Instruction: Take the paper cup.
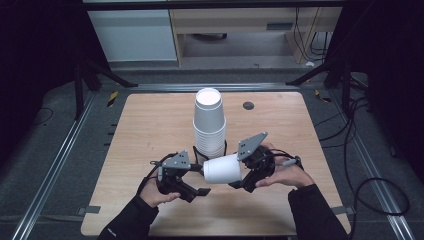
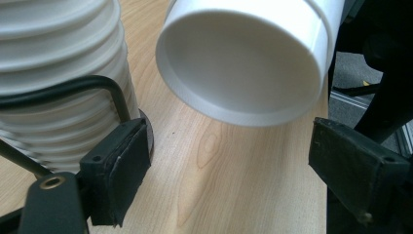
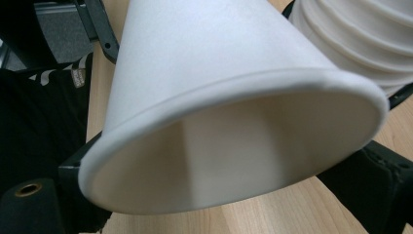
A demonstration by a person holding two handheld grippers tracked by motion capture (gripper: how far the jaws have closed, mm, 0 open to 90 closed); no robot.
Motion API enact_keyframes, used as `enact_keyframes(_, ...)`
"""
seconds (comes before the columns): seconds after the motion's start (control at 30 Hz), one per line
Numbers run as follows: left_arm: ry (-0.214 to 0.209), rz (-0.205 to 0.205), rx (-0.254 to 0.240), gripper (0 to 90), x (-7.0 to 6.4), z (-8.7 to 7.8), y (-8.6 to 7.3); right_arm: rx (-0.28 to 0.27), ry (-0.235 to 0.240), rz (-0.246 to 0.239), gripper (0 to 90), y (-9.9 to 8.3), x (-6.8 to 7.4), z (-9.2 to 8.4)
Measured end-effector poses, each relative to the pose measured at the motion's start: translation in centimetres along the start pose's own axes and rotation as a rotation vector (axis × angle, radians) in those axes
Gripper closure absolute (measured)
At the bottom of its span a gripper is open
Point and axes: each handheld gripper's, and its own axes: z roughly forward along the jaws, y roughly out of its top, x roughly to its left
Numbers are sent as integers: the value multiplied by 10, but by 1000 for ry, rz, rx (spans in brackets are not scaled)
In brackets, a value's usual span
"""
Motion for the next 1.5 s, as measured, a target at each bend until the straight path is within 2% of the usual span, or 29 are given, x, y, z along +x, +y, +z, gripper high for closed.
enact_keyframes(0.27, -26, 9, 11, 152, -1, 2, 0, 51, 28, -25, 97, 3, 4, 11)
enact_keyframes(0.67, -42, 44, 43, 154, -5, 5, 3, 91, 57, -59, 96, 10, 10, 27)
enact_keyframes(1.0, -49, 53, 76, 161, -7, 11, 3, 122, 72, -78, 97, 14, 13, 37)
enact_keyframes(1.5, -55, 68, 106, 211, -8, 15, 2, 129, 85, -93, 97, 18, 16, 43)
